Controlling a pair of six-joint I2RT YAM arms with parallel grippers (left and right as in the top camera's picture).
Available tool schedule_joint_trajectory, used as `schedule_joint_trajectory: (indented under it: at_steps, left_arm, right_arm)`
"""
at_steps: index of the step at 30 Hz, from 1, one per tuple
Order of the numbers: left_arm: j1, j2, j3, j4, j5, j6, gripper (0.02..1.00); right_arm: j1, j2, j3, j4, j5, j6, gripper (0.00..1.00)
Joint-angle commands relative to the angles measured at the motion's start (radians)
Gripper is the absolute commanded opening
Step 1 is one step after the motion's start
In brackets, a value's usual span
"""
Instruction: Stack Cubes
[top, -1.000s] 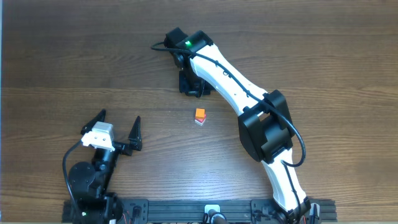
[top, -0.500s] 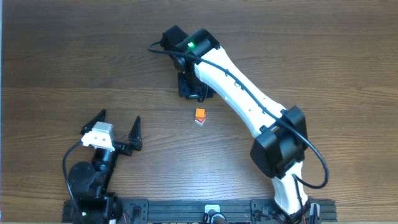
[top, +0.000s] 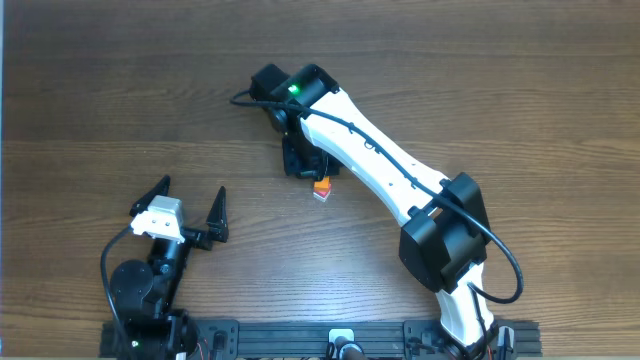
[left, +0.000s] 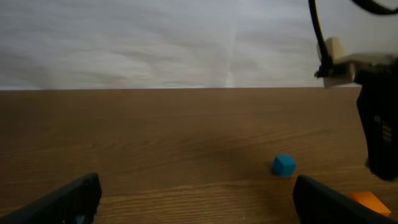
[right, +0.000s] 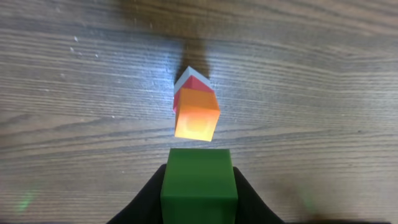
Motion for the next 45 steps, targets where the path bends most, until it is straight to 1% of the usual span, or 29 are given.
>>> schedule_joint_trajectory:
  at_steps: [1,14,27,31,32,33,45]
  left_arm:
    - [-0.005,-0.008,-0.01,0.005,-0.002,0.018,0.998]
    - [-0.005,-0.008,-0.01,0.005,-0.002,0.018,1.0]
    - [-0.005,-0.008,-0.01,0.005,-0.002,0.018,1.0]
    - [-0.005,-0.008,-0.01,0.005,-0.002,0.018,1.0]
    - [-0.005,-0.008,-0.01,0.005,-0.002,0.018,0.987]
    - [-0.005,-0.008,-0.01,0.005,-0.002,0.018,1.0]
    - [-0.005,-0.008,-0.01,0.005,-0.002,0.018,0.998]
  right_arm:
    - [0.005,-0.012,-0.04,0.027,-0.017,0.014,0.014]
    - [0.003,-0.012,-0.084,0.081,-0.041,0.022,0.014]
    - [-0.025,-0.012,-0.143,0.121,-0.063,0.032,0.012]
    - [-0.031,-0.012,-0.146,0.139,-0.063,0.032,0.012]
    - [-0.032,-0.012,-0.146,0.14,-0.063,0.032,0.009]
    - [-0.033,-0.012,-0.146,0.142,-0.063,0.032,0.012]
    - [-0.037,-0.012,-0.154,0.146,-0.063,0.032,0.014]
